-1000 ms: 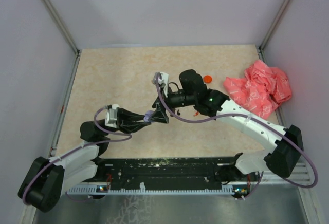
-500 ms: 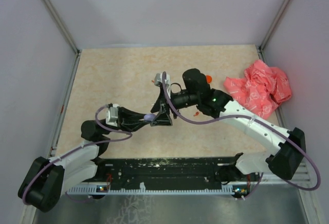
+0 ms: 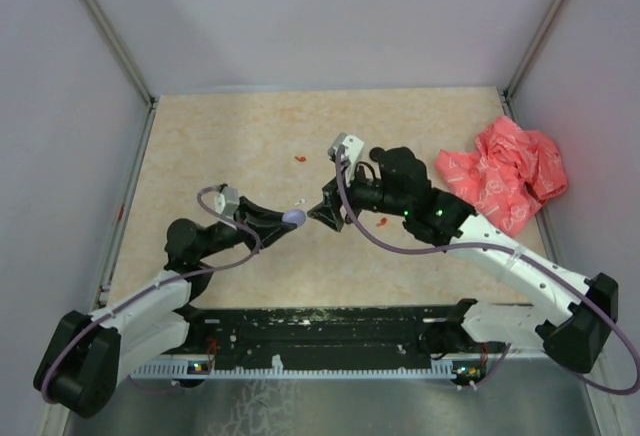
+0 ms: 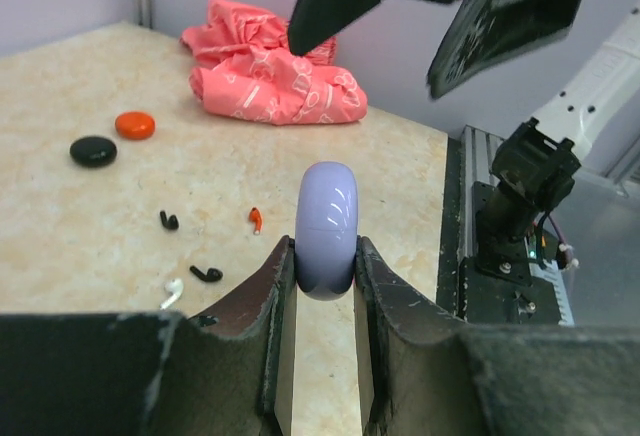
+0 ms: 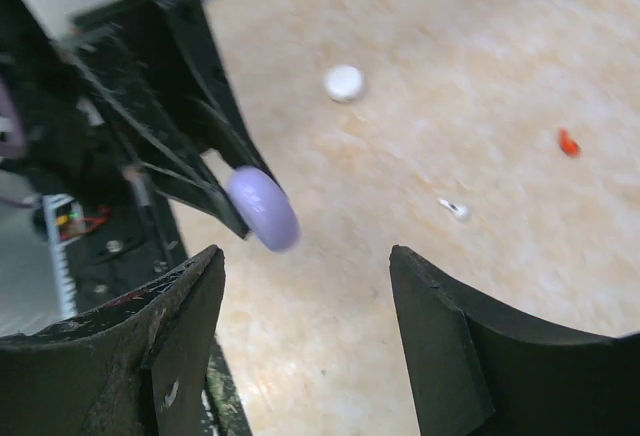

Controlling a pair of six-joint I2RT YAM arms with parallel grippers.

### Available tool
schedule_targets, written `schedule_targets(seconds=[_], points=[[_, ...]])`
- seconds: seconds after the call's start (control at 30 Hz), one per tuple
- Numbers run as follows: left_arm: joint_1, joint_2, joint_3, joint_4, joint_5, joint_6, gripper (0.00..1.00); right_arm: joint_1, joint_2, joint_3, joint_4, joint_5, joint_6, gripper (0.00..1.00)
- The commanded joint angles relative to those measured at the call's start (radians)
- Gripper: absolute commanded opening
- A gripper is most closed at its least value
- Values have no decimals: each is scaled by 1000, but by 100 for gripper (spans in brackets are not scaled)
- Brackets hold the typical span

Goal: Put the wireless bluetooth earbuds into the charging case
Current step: Close the charging case, then place the charging case at the center of the board.

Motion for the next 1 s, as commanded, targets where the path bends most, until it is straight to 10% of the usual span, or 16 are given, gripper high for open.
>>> schedule_targets(seconds=[0.0, 0.33, 0.97], points=[[4, -47, 65, -277, -119, -54, 0, -11, -70, -84, 58, 344, 25, 67], [-11, -7, 83, -458, -249, -210, 0, -11, -146, -397, 299, 675, 79, 67], [-294, 645, 347, -519, -405, -396, 15, -11, -253, -768, 732, 919, 36, 67]])
